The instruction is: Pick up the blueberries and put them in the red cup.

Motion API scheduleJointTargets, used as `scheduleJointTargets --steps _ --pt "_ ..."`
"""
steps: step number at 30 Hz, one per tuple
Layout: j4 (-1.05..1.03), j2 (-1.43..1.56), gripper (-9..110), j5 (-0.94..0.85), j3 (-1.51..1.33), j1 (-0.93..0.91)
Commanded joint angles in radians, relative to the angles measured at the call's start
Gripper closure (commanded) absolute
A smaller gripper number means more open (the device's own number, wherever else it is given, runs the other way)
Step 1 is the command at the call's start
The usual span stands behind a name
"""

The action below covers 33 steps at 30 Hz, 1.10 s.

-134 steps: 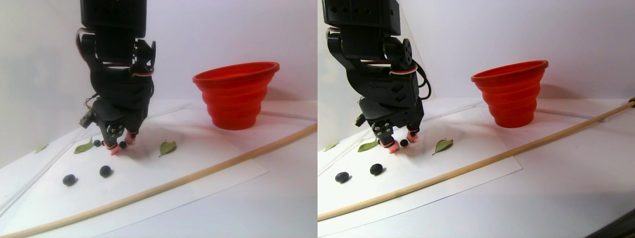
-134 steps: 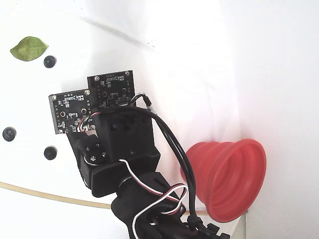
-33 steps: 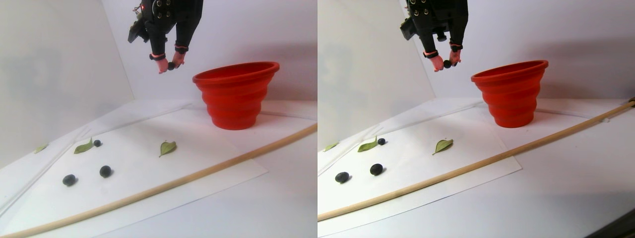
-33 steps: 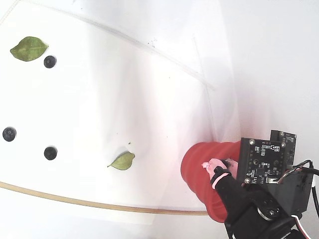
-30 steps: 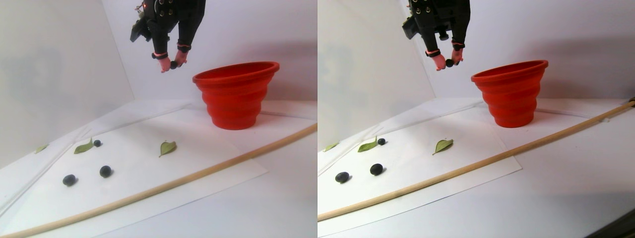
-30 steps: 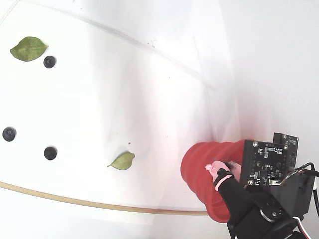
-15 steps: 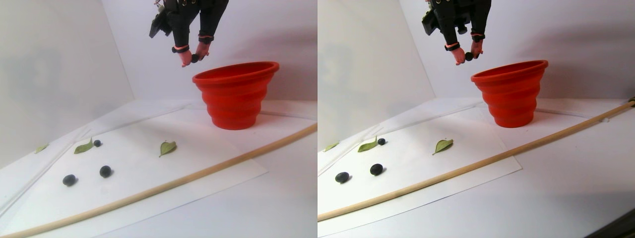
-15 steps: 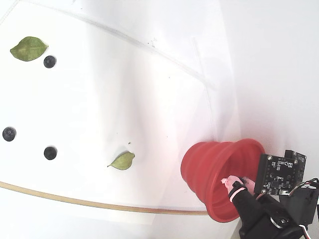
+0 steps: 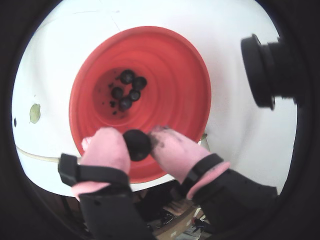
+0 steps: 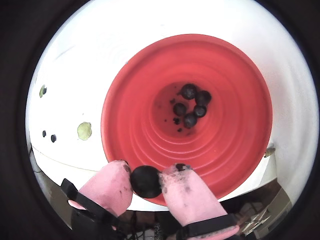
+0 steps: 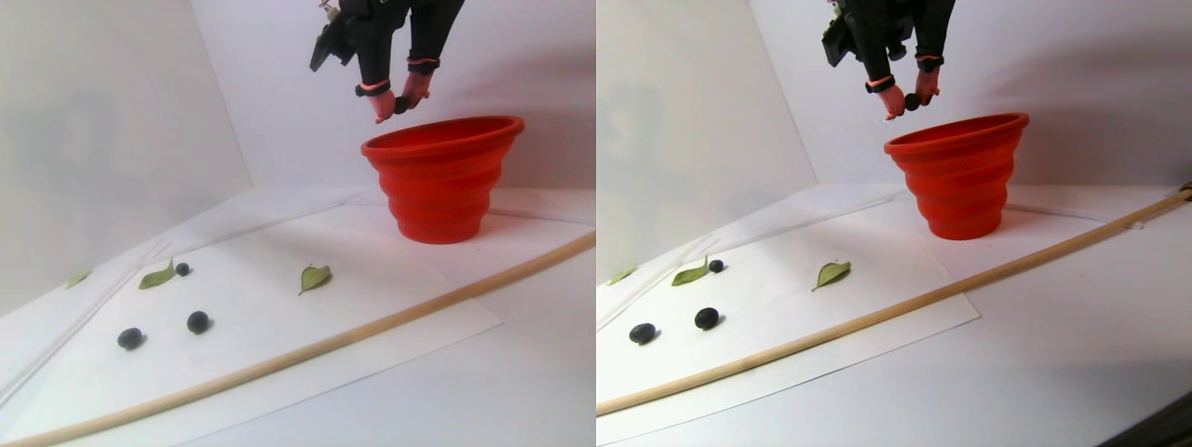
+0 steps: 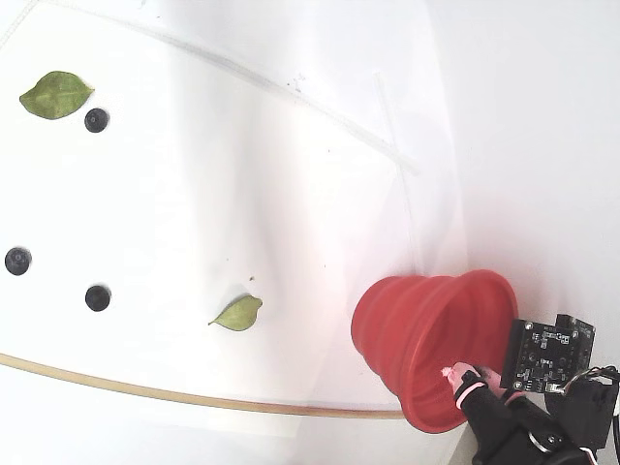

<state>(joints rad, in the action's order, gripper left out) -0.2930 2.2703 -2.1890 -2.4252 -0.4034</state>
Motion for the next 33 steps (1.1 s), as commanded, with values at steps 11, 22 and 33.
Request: scheduleJointTargets --steps 11,22,33 --pt "0.043 0.064 84 -0.014 0.015 0.009" --pt "0.034 0.072 85 -0.003 0.028 0.103" --pt "0.02 0.063 85 0.002 0.015 0.225"
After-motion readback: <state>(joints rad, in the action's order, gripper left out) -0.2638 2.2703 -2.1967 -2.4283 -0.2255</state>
